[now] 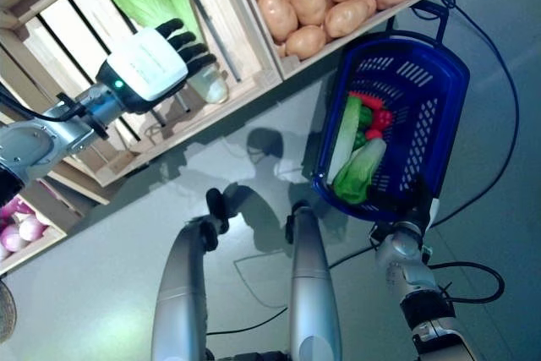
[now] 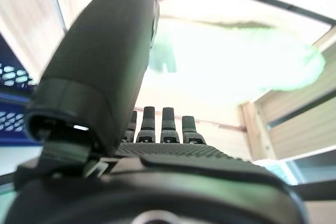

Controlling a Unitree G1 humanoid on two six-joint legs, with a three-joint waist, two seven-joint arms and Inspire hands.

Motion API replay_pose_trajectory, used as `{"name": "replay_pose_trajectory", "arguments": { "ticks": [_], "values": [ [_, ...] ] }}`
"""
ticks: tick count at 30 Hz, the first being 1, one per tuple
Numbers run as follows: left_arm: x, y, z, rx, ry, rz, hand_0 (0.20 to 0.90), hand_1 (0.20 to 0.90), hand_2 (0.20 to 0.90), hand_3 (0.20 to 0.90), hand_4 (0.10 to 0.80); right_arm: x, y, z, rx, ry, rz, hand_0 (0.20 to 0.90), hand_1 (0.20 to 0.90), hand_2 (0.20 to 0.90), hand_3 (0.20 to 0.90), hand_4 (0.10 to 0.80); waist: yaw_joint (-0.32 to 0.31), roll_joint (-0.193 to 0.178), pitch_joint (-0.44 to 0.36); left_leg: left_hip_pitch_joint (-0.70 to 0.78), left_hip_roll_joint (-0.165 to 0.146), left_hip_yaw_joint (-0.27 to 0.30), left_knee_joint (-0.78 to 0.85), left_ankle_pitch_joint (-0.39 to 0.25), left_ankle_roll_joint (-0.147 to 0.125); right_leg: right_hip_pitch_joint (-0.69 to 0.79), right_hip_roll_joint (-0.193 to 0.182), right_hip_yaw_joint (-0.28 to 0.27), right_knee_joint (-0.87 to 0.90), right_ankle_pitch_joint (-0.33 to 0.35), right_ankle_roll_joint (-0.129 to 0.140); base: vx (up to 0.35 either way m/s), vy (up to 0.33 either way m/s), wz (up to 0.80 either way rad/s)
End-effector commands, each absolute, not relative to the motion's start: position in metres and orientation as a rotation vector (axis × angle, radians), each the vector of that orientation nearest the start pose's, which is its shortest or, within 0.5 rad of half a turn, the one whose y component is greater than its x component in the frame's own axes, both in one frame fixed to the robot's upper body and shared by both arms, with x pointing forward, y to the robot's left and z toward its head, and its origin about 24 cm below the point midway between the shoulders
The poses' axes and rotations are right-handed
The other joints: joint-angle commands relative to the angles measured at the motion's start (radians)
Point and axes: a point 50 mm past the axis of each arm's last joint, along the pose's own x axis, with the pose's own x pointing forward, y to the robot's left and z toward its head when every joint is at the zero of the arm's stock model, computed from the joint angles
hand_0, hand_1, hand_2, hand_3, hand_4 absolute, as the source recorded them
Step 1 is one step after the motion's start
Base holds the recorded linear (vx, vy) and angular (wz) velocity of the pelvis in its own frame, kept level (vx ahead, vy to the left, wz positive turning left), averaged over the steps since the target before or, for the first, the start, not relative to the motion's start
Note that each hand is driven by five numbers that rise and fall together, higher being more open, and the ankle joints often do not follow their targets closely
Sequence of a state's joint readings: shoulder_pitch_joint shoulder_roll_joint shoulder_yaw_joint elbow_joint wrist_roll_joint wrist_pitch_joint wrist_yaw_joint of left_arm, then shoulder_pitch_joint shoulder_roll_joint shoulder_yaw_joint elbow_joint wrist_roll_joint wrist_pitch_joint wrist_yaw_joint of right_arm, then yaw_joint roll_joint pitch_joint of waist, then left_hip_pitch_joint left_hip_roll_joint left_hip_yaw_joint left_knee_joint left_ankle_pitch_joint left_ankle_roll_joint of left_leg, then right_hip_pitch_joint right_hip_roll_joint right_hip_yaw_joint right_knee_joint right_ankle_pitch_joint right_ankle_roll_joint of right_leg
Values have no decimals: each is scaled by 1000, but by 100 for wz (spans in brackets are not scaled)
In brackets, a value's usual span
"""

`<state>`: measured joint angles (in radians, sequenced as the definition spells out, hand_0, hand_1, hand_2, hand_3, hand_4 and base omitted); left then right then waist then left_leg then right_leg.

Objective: Put vegetables into the basket

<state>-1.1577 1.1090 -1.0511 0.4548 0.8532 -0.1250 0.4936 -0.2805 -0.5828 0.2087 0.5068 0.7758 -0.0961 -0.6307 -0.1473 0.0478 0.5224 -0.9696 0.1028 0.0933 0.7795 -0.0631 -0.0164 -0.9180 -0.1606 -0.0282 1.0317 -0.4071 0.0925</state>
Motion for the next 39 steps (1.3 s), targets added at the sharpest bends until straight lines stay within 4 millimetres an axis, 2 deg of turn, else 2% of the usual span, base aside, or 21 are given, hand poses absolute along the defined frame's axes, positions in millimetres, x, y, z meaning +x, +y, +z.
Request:
{"name": "replay_pose_trajectory", "arguments": {
  "ticks": [1, 6, 13, 19, 25, 33, 39],
  "values": [
    [355, 228, 289, 2149, -913, 286, 900, 900, 900, 900, 800, 290, -308, 87, 3, -55, -716, 900, 900, 900, 900, 800, -9, -37, -2, 96, 32, 60, 69, -202, 12, 17, 15, -2, -156, 207, -32, 14, 32, -3],
    [357, 248, 279, 2148, -858, 384, 900, 900, 900, 900, 800, 291, -303, 97, -16, -99, -699, 900, 900, 900, 900, 800, -13, -39, -2, 89, 33, 62, 72, -204, 11, 10, 11, -1, -153, 202, -33, 11, 35, -5],
    [353, 262, 271, 2158, -944, 509, 900, 900, 900, 900, 800, 291, -295, 107, -42, -136, -679, 900, 900, 900, 900, 800, -19, -47, -2, 69, 38, 57, 95, -215, 9, -10, 11, 1, -127, 188, -35, 7, 43, -5],
    [355, 260, 260, 2152, -975, 511, 900, 900, 900, 900, 800, 295, -289, 113, -64, -151, -660, 900, 900, 900, 900, 800, -27, -49, -2, 66, 44, 56, 79, -205, 2, -16, 12, 5, -132, 189, -33, 14, 33, -7],
    [360, 247, 268, 2111, -990, 524, 900, 900, 900, 900, 800, 299, -284, 117, -55, -153, -648, 900, 900, 900, 900, 800, -33, -52, -2, 47, 49, 54, 83, -204, 1, -31, 13, 8, -124, 182, -35, -1, 5, -2],
    [363, 238, 263, 2178, -1012, 441, 900, 900, 900, 900, 800, 301, -280, 118, -53, -160, -634, 900, 900, 900, 900, 800, -45, -51, -2, 58, 57, 63, 76, -201, -4, -20, 15, 13, -134, 185, -31, 16, 16, -11],
    [368, 232, 267, 2222, -954, 394, 900, 900, 900, 900, 800, 302, -281, 123, -65, -172, -612, 900, 900, 900, 900, 800, -59, -44, -2, 51, 68, 73, 92, -208, -3, -30, 12, 25, -122, 181, -30, 23, 44, -5]
  ]
}}
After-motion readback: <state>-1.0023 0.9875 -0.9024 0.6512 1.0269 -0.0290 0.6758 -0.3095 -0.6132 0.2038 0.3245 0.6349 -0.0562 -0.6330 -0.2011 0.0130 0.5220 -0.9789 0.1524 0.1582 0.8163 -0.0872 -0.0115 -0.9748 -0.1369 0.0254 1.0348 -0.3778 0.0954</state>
